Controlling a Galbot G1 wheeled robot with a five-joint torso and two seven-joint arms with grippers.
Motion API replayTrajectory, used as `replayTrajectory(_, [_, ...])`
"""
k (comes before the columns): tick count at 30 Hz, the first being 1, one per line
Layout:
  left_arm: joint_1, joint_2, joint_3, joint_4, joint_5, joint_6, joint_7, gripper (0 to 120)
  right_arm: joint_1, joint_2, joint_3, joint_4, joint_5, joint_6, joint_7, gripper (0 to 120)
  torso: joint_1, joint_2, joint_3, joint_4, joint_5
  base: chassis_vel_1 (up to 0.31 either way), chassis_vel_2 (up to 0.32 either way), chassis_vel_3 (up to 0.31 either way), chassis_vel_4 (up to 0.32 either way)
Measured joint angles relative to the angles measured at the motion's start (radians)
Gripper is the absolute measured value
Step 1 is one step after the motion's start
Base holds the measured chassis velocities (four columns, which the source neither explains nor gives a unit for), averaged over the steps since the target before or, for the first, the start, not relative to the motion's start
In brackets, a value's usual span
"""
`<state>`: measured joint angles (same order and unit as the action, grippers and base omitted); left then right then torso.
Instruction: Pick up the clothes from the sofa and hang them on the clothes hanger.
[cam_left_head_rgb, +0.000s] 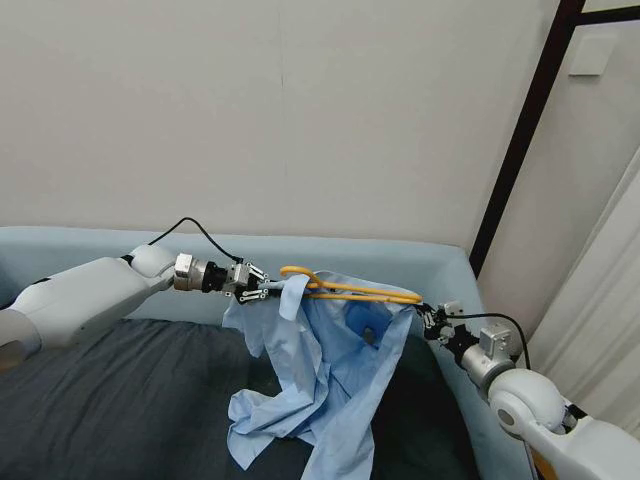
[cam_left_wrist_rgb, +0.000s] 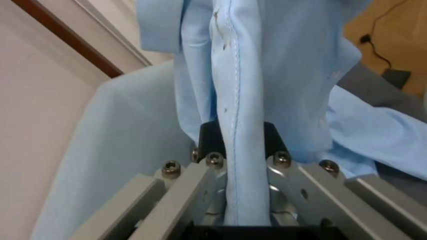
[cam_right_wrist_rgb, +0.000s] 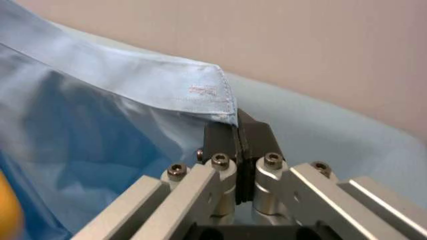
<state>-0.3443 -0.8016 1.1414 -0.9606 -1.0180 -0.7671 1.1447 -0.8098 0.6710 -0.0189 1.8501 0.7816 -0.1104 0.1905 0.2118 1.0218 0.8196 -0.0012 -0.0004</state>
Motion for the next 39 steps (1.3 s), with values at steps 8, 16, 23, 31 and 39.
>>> replayTrajectory(8, [-0.016,-0.016,-0.002,0.05,0.049,0.048,0.05,1,-0.015,-0.039,0.013,0.068,-0.113,0.043,-0.046,0,0.0,0.0,0.0,0.0001,-0.0002,0.0,0.0,0.0,0.0])
replayTrajectory(16, [-0.057,-0.05,-0.027,0.105,0.152,0.12,0.046,1,-0.028,-0.059,0.036,0.076,-0.277,0.142,-0.091,0,0.0,0.0,0.0,0.0001,-0.0001,0.0,0.0,0.0,0.0])
replayTrajectory(23, [-0.057,-0.06,-0.05,0.147,0.184,0.125,0.053,1,-0.061,-0.058,0.058,0.063,-0.357,0.187,-0.116,0,0.0,0.0,0.0,-0.0001,-0.0001,0.0,0.0,0.0,0.0])
replayTrajectory(31, [-0.046,-0.064,-0.064,0.132,0.208,0.186,0.013,1,-0.063,-0.075,0.061,0.161,-0.312,0.166,-0.12,0,0.0,0.0,0.0,0.0001,-0.0002,0.0,0.0,0.0,0.0])
replayTrajectory(39, [-0.042,-0.045,-0.058,0.03,0.13,0.274,-0.057,1,-0.028,-0.105,0.024,0.226,-0.265,0.113,-0.109,0,0.0,0.0,0.0,-0.0001,-0.0001,0.0,0.0,0.0,0.0])
